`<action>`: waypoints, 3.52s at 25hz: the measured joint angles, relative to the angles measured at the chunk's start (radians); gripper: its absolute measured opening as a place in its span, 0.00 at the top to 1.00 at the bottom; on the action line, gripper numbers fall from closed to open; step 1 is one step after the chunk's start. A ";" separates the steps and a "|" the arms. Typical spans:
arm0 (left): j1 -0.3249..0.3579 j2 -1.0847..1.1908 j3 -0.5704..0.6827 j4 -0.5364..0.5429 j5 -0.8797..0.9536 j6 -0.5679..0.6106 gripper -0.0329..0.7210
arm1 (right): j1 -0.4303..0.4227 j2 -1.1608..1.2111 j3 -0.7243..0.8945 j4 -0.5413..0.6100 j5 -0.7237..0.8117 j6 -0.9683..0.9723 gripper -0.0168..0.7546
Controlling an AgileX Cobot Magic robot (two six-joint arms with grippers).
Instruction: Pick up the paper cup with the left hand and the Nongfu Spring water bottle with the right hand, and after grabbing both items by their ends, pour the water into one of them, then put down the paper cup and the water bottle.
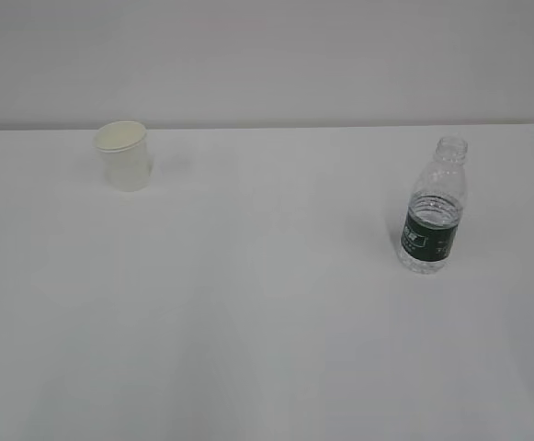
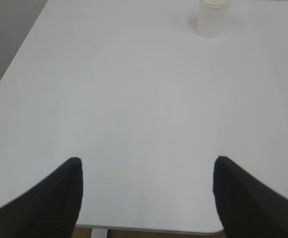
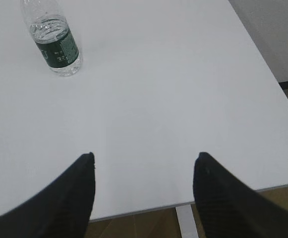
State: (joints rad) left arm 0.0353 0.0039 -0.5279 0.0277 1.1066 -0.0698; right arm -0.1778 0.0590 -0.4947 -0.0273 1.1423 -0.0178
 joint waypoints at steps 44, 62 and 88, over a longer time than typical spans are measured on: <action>-0.055 0.005 -0.033 -0.013 -0.231 0.000 0.15 | 0.000 0.000 -0.026 0.050 -0.133 0.000 0.36; -0.055 0.404 -0.039 -0.015 -0.688 0.000 0.19 | 0.000 0.217 -0.032 0.153 -0.649 -0.133 0.37; -0.055 0.937 -0.013 -0.095 -1.119 0.000 0.14 | 0.266 0.755 0.000 0.181 -1.166 -0.138 0.36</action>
State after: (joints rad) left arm -0.0192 0.9410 -0.5408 -0.0671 -0.0127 -0.0698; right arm 0.0885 0.8144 -0.4949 0.1534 -0.0237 -0.1557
